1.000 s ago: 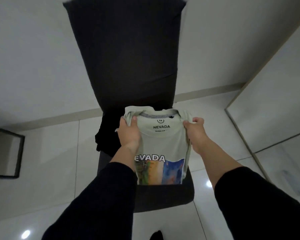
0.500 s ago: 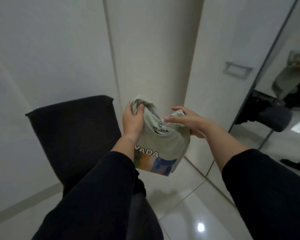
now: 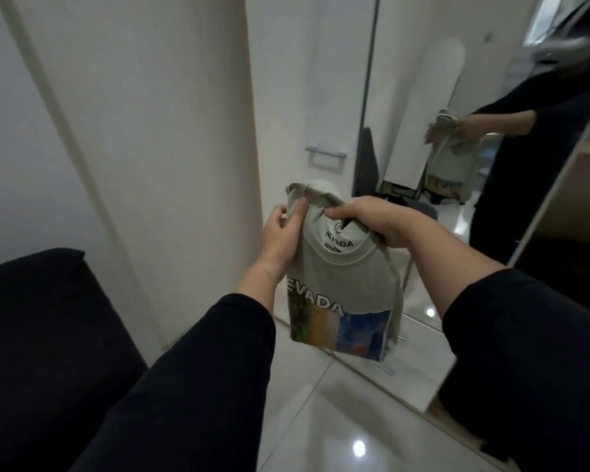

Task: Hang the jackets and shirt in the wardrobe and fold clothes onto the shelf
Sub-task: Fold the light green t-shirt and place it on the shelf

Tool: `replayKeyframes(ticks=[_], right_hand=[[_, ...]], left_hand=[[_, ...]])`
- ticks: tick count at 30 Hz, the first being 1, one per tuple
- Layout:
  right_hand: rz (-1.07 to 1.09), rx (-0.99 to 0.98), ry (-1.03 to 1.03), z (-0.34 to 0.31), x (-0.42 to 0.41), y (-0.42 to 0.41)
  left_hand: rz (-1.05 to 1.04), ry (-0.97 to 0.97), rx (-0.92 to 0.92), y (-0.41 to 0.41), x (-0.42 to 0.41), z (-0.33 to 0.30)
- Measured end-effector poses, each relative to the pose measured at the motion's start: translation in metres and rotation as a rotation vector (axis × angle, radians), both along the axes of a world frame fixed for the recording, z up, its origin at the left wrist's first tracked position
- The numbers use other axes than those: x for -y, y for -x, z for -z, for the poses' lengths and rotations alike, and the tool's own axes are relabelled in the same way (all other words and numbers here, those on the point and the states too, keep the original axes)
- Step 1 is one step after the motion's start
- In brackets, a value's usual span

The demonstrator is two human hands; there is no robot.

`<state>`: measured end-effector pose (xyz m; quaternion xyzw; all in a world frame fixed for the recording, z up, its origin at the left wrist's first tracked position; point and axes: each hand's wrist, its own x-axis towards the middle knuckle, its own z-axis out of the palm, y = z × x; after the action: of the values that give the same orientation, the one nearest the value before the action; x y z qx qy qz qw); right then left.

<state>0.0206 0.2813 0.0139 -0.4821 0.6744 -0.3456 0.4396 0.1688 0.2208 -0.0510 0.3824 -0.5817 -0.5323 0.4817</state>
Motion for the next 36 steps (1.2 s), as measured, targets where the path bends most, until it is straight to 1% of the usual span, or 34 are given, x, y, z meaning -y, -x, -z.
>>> replayKeyframes(ticks=[2, 4, 7, 9, 10, 11, 13, 14, 16, 19, 21, 24, 27, 31, 33, 36], right_hand=[[0.095, 0.067, 0.019, -0.015, -0.014, 0.031], [0.196, 0.189, 0.063, -0.028, -0.030, 0.060], [0.332, 0.377, 0.214, -0.043, -0.051, 0.106], [0.423, 0.454, 0.300, -0.048, -0.064, 0.137], [0.471, 0.484, 0.336, -0.049, -0.070, 0.151], [0.516, 0.509, 0.367, -0.049, -0.076, 0.166], [0.615, 0.546, 0.414, -0.044, -0.089, 0.195], [0.666, 0.559, 0.434, -0.039, -0.097, 0.209], [0.770, 0.574, 0.463, -0.027, -0.114, 0.237], [0.926, 0.533, 0.450, -0.001, -0.139, 0.280], [0.998, 0.485, 0.430, 0.019, -0.153, 0.307], [1.107, 0.441, 0.425, 0.049, -0.168, 0.345], [1.211, 0.380, 0.428, 0.075, -0.182, 0.381], [1.340, 0.334, 0.434, 0.111, -0.203, 0.422], [1.408, 0.318, 0.439, 0.132, -0.212, 0.441], [1.474, 0.300, 0.416, 0.169, -0.222, 0.472]], left_hand=[[-0.019, -0.055, 0.038, 0.028, -0.009, 0.018], [-0.050, -0.118, 0.069, 0.056, -0.021, 0.041], [-0.035, -0.327, 0.035, 0.102, -0.038, 0.072], [0.099, -0.488, 0.025, 0.132, -0.052, 0.085], [0.188, -0.555, -0.011, 0.146, -0.058, 0.087], [0.268, -0.601, -0.069, 0.160, -0.063, 0.087], [0.347, -0.635, -0.184, 0.190, -0.068, 0.082], [0.338, -0.628, -0.190, 0.205, -0.069, 0.080], [0.240, -0.555, -0.092, 0.237, -0.066, 0.081], [0.135, -0.359, 0.003, 0.276, -0.067, 0.083], [0.130, -0.237, 0.098, 0.304, -0.069, 0.092], [0.216, -0.154, 0.179, 0.347, -0.073, 0.110], [0.304, -0.106, 0.305, 0.391, -0.072, 0.121], [0.440, -0.071, 0.397, 0.443, -0.080, 0.136], [0.525, -0.040, 0.415, 0.466, -0.090, 0.149], [0.588, 0.050, 0.451, 0.504, -0.102, 0.173]])
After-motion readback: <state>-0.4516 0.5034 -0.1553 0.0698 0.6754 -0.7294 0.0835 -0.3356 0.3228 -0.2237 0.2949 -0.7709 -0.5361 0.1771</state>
